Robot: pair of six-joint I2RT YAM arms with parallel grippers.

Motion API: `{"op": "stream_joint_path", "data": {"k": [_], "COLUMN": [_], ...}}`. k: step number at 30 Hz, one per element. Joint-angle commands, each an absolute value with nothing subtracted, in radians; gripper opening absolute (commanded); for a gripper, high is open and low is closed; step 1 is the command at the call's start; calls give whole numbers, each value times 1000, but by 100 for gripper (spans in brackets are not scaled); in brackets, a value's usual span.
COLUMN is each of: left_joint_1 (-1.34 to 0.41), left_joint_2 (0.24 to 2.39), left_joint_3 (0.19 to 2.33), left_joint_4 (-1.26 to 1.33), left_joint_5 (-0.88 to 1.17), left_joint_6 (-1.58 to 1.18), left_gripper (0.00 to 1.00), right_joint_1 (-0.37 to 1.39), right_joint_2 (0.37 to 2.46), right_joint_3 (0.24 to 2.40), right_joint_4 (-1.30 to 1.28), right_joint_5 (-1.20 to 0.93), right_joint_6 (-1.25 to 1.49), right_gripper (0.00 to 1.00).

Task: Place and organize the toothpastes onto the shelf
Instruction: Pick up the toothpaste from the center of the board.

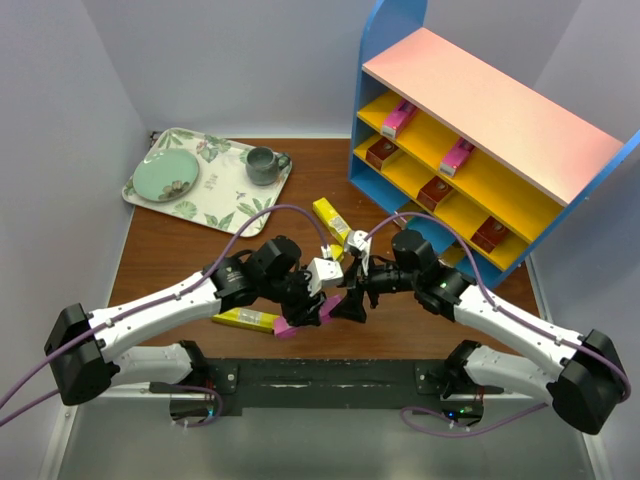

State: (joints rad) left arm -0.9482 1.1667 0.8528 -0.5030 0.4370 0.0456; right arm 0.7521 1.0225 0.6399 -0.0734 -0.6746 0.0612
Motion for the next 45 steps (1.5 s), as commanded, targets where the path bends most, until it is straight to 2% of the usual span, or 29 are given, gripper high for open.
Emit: {"op": "stream_joint_path", "data": {"k": [1,8,22,27,31,33,35,41,45], "left_joint_1": [-936,-925,-911,-908,-905,-904,-900,-894,-894], "left_joint_2": [1131,1137,1143,1141,1131,1124,1109,1045,930], "left_joint_3": [893,890,891,887,876,871,867,844,804], "left_joint_4": [-460,-454,-434,-426,-414,-403,-381,-302,-227], "left_joint_5": [494,500,551,529,470,418,387,227,-45], "left_joint_6": [68,69,72,61,40,25,9,-81,-250], "left_gripper": [41,41,42,50,65,77,80,86,90], "right_joint_1": [759,767,779,779,781,781,779,781,779], "right_joint_2": [1038,1034,1046,1054,1048,1040,1031,1005,936], "right_joint_3": [620,607,603,603,595,584,575,565,543], "right_joint_4": [-3,-5,-5,-5,49,73,98,136,217], "right_joint_5": [-725,-756,-779,-758,-736,-718,-675,-606,-447], "right_joint_6": [37,34,21,31,72,110,133,207,331], "right_gripper": [86,75,43,25,16,8,0,0,0]}}
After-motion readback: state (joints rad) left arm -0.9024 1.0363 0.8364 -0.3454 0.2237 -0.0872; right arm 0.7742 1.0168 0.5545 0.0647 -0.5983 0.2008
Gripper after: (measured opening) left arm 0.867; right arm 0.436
